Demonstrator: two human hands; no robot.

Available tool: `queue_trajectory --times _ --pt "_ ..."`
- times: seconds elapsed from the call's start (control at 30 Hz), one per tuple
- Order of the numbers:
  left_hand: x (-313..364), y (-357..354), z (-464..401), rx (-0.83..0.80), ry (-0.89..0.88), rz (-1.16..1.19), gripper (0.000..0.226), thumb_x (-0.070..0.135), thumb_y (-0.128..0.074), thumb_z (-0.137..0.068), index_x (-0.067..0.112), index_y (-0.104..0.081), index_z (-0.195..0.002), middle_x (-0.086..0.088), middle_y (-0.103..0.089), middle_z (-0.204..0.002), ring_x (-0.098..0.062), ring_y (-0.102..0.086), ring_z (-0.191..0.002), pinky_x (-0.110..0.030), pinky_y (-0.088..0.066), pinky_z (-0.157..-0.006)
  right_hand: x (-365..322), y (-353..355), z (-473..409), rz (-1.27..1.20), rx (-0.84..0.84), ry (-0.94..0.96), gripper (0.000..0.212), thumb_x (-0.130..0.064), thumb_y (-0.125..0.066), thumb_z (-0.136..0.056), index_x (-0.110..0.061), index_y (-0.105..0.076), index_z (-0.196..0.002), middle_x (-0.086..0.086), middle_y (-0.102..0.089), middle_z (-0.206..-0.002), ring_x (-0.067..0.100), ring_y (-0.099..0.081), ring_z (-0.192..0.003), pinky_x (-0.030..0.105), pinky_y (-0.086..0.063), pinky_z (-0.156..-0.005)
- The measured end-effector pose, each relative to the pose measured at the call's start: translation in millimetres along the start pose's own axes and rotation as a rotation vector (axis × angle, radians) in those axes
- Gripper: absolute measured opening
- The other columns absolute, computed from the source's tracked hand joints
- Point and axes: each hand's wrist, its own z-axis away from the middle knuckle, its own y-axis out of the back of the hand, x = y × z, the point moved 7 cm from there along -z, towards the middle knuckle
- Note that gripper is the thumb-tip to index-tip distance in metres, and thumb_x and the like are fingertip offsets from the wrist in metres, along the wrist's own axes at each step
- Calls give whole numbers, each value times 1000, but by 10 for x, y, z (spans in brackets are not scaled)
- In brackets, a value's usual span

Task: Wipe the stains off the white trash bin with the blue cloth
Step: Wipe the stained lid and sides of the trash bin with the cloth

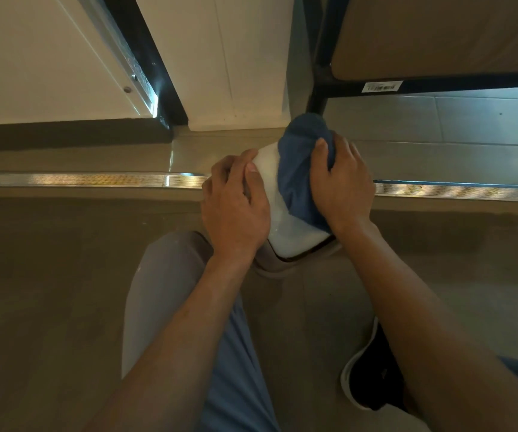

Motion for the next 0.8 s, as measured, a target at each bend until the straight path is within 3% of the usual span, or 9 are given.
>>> queue_trajectory --times 0.07,0.2,0.3,0.43,0.53,0.6,0.73,0.8 --pt "-7 10 5 5 10 1 38 38 -36 -106 32 -61 -134 2 -57 -132 -22 -53 -115 -47 -50 -93 -15 6 38 70 60 -81 51 -46 -31 -104 -13 -55 -135 9 -62 -130 28 -59 -120 42 -47 -96" --pt "-7 15 13 12 15 -2 37 37 -37 -106 33 -61 -134 2 -58 -133 -20 -53 -116 -45 -50 -94 -188 -88 468 202 210 63 55 -40 -33 -104 -9 -44 -148 12 -46 -152 33 -38 -143 54 -30 -116" --pt "-11 6 12 -4 19 -12 37 37 -37 -107 34 -60 -135 4 -56 -135 -17 -51 -117 -43 -49 -94 -163 -187 709 192 246 116 58 -40 -27 -106 -6 -38 -152 11 -35 -159 33 -25 -151 59 -18 -120" --pt "21 -11 20 -6 20 -25 37 37 -37 -107 34 -59 -137 4 -56 -135 -18 -50 -117 -42 -49 -94 -55 -121 541 183 250 83 54 -38 -28 -107 -10 -40 -151 10 -43 -155 29 -36 -146 57 -26 -118" --pt "32 -18 30 9 24 -19 38 38 -37 -106 34 -60 -136 4 -57 -135 -21 -53 -118 -43 -49 -95 113 -20 310 21 203 -81 54 -43 -28 -105 -10 -51 -141 10 -58 -136 27 -59 -121 50 -50 -96" --pt "23 -12 32 21 29 -14 38 38 -37 -106 34 -61 -135 4 -58 -134 -22 -53 -118 -44 -50 -95 127 7 308 15 229 -140 55 -45 -26 -104 -10 -54 -136 9 -61 -129 25 -61 -114 47 -52 -89" --pt "25 3 37 15 23 -5 39 39 -36 -106 33 -60 -136 3 -56 -136 -22 -53 -120 -45 -50 -95 158 -83 644 27 284 -94 50 -38 -33 -108 -12 -39 -149 10 -48 -149 25 -46 -136 43 -40 -110" --pt "33 3 39 17 23 -14 38 38 -36 -106 33 -60 -136 3 -57 -136 -23 -53 -120 -44 -49 -96 254 -109 713 24 251 -95 53 -40 -31 -108 -12 -34 -152 11 -44 -152 27 -43 -139 44 -37 -113"
